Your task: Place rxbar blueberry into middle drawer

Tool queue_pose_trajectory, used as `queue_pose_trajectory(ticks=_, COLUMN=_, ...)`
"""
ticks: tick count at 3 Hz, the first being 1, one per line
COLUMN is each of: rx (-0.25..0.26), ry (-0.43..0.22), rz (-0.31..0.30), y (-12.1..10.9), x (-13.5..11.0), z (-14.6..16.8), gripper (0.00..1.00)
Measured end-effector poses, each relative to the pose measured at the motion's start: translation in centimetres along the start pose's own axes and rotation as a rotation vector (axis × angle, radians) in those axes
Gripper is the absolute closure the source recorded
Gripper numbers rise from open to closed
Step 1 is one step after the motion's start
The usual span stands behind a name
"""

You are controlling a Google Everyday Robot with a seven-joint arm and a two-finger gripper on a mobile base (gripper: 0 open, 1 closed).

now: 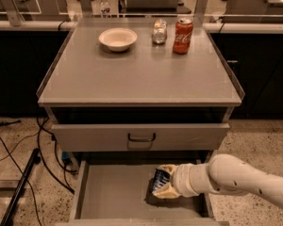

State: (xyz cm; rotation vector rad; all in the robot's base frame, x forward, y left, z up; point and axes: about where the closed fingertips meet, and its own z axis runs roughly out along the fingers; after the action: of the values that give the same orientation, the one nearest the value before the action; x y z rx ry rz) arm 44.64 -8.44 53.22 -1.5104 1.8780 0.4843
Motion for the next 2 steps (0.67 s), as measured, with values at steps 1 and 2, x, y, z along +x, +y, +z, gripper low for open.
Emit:
queue_pose_trajectory(ticks=1, rx=-0.027, ry=-0.015, rz=0.028, y=0.98, x=0.81, z=1.37, gripper=1.0)
queue_pose_trajectory(ticks=2, rx=-0.027, ry=-0.015, rz=0.028, y=0.98, x=0.82, z=1.38, gripper=1.0)
